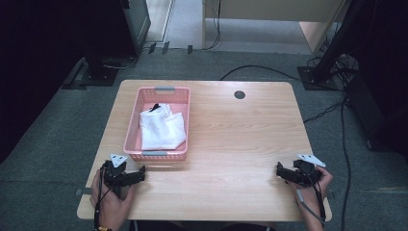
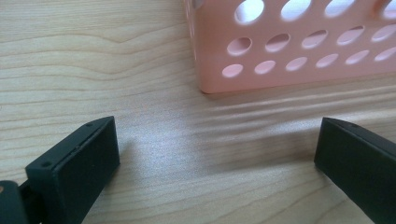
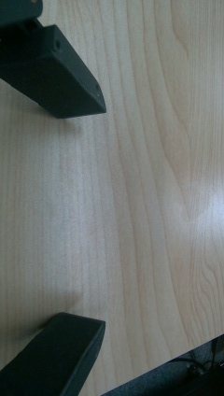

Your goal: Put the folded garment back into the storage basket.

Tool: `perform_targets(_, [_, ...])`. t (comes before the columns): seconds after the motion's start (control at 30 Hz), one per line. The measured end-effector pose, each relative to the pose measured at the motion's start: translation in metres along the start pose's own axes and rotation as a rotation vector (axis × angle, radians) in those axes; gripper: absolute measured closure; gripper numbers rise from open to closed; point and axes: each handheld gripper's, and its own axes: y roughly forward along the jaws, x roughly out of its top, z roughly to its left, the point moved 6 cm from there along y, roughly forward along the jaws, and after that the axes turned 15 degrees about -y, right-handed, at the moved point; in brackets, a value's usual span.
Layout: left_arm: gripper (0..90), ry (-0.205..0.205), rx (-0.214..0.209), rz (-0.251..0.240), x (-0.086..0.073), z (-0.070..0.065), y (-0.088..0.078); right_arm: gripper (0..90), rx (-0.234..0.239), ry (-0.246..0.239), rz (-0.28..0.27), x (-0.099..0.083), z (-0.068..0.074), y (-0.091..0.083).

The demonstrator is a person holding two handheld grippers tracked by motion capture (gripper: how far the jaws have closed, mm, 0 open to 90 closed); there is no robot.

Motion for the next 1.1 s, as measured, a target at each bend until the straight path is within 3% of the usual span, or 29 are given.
perform_targets(1.1, [0.0, 0.0, 0.0, 0.0, 0.0, 0.0, 0.0, 0.0, -0.017, 0.019, 0.006, -0.019, -0.013, -0.015])
